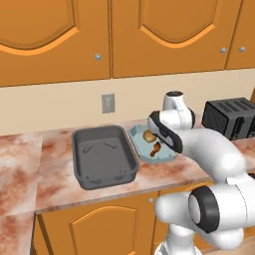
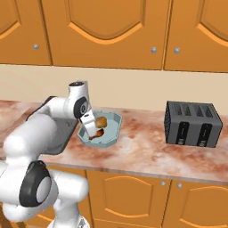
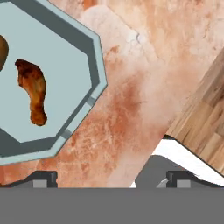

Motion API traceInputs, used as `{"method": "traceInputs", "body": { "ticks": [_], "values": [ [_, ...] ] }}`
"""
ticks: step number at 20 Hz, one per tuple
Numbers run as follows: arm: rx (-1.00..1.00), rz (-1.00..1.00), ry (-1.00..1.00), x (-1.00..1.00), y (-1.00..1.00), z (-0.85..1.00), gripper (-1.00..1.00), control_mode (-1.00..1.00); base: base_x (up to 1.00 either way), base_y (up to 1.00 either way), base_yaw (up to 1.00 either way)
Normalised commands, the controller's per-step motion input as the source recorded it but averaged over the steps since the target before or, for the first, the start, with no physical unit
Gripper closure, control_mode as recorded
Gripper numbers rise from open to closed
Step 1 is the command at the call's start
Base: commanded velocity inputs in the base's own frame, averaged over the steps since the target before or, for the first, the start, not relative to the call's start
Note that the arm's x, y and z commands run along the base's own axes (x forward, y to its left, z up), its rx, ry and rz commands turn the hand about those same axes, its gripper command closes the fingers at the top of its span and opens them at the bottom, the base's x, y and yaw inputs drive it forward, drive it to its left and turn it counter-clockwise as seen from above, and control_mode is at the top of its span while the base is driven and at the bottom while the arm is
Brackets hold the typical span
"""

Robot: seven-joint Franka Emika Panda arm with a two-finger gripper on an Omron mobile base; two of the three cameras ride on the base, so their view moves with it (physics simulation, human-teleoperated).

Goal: Place one potato and one chicken drumstick in each tupperware on the nearby counter, to pack two identical lunches.

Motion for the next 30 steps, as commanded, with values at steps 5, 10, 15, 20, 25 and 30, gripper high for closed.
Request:
{"method": "traceInputs", "body": {
  "ticks": [5, 10, 15, 20, 25, 30],
  "values": [
    [-0.02, 0.20, -0.16, -1.00, 0.00, 0.88, -1.00, -1.00, 0.00, 0.00, 0.00],
    [-0.02, 0.27, -0.23, -0.74, -0.03, 0.79, -1.00, -1.00, 0.00, 0.00, 0.00],
    [-0.01, 0.32, -0.23, -0.27, -0.33, 0.89, -1.00, -1.00, 0.00, 0.00, 0.00],
    [-0.06, 0.23, -0.11, -0.30, -0.10, 0.89, -1.00, -1.00, 0.00, 0.00, 0.00],
    [-0.09, 0.11, -0.06, -0.34, 0.03, 0.71, -1.00, -1.00, 0.00, 0.00, 0.00],
    [-0.15, 0.11, -0.01, -0.28, 0.32, 0.40, -1.00, -1.00, 0.00, 0.00, 0.00]
  ]
}}
